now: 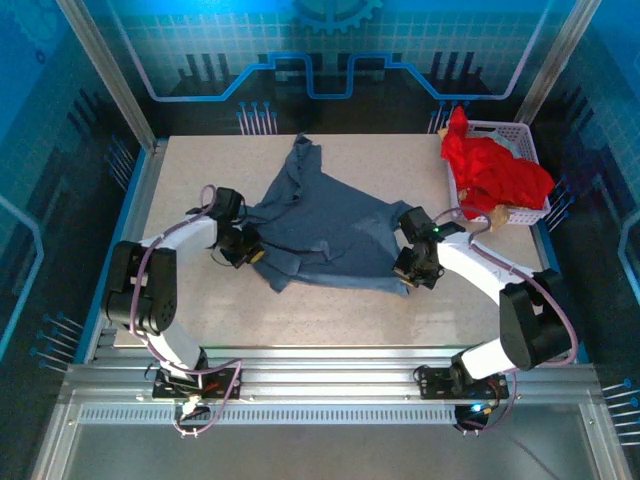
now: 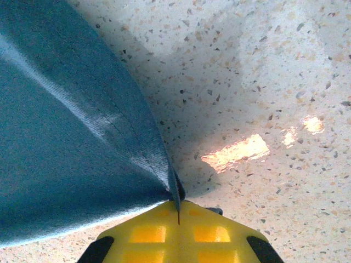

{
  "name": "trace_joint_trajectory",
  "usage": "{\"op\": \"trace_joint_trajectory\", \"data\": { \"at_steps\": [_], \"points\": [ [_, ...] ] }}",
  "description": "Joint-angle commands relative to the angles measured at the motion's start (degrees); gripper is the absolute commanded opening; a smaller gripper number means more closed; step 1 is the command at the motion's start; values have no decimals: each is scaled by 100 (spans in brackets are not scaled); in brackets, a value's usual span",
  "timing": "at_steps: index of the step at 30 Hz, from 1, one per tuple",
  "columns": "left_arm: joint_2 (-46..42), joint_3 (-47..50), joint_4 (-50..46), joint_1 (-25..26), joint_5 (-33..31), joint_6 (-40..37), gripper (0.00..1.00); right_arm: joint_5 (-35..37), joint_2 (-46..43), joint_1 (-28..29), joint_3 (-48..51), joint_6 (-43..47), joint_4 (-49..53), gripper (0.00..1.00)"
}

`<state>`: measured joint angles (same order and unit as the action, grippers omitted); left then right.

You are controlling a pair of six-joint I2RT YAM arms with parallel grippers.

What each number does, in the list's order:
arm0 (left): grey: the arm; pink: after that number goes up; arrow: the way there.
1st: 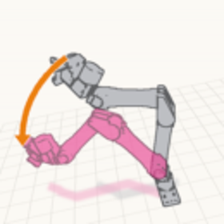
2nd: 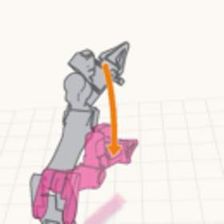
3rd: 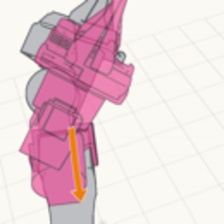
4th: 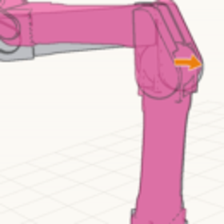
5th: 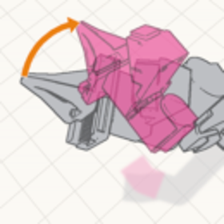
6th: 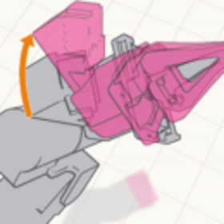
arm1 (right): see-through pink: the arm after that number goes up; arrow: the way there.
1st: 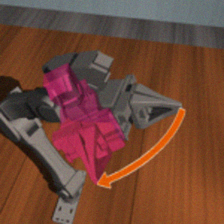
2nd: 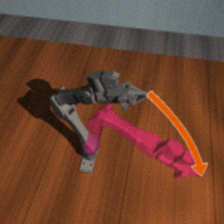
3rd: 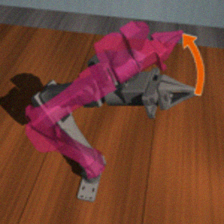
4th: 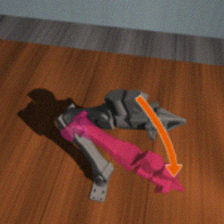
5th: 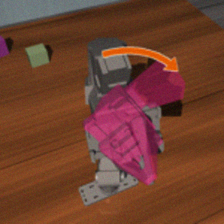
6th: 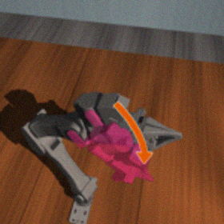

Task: Fold and stack the t-shirts

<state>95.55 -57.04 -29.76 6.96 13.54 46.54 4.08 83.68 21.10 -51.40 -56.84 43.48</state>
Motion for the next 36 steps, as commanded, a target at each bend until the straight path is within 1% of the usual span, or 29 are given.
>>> {"op": "trace_joint_trajectory", "data": {
  "at_steps": [1, 4, 6, 11, 13, 15, 16, 19, 22, 24, 26, 27, 28, 30, 32, 33, 35, 36],
  "points": [
    [-229, -180, -295, -19, -281, -72, 0, 36, -82, -145, 68, 110, 157, 0],
    [-681, -170, -644, -117, -510, -169, 0, 43, -23, -243, 68, 175, 143, 0],
    [-1016, -89, -966, -289, -595, -294, 0, 58, 23, -290, 53, 224, 188, 0],
    [-1900, 390, -1654, -970, -634, -758, 0, 154, 113, -352, -11, 354, 357, 0],
    [-2048, 537, -1820, -1059, -715, -884, 0, 163, 152, -361, -11, 397, 411, 0],
    [-2159, 746, -1862, -1121, -809, -842, 0, 173, 199, -368, -20, 429, 465, 0],
    [-2179, 816, -1926, -1151, -951, -828, 0, 195, 230, -369, -20, 457, 496, 0],
    [-2112, 788, -2248, -1205, -1750, -875, 0, 273, 310, -371, -54, 476, 580, 0],
    [-1885, 698, -2134, -1267, -2162, -1063, 0, 323, 355, -331, -211, 552, 619, 0],
    [-1683, 522, -2097, -1267, -2406, -1135, 18, 489, 323, -265, -422, 577, 792, 11],
    [-1597, 236, -2201, -1167, -2672, -1129, 41, 731, 180, -149, -654, 568, 1014, 26],
    [-1613, 106, -2259, -1055, -2778, -1111, 49, 835, 95, -90, -738, 549, 1103, 32],
    [-1639, -28, -2325, -901, -2837, -1072, 52, 958, 3, -11, -841, 516, 1210, 38],
    [-1614, -289, -2440, -549, -2777, -934, 53, 1216, -154, 212, -1046, 492, 1337, 45],
    [-1469, -483, -2278, -79, -2461, -736, 51, 1182, -171, 412, -1239, 578, 1155, 49],
    [-1366, -516, -2040, 102, -2156, -669, 50, 1005, -106, 468, -1294, 687, 930, 49],
    [-946, -530, -1460, 340, -1345, -438, 46, 341, 225, 542, -1390, 893, 204, 46],
    [-690, -567, -1266, 419, -1105, -328, 42, 58, 465, 566, -1478, 898, 10, 45]
  ]
}}
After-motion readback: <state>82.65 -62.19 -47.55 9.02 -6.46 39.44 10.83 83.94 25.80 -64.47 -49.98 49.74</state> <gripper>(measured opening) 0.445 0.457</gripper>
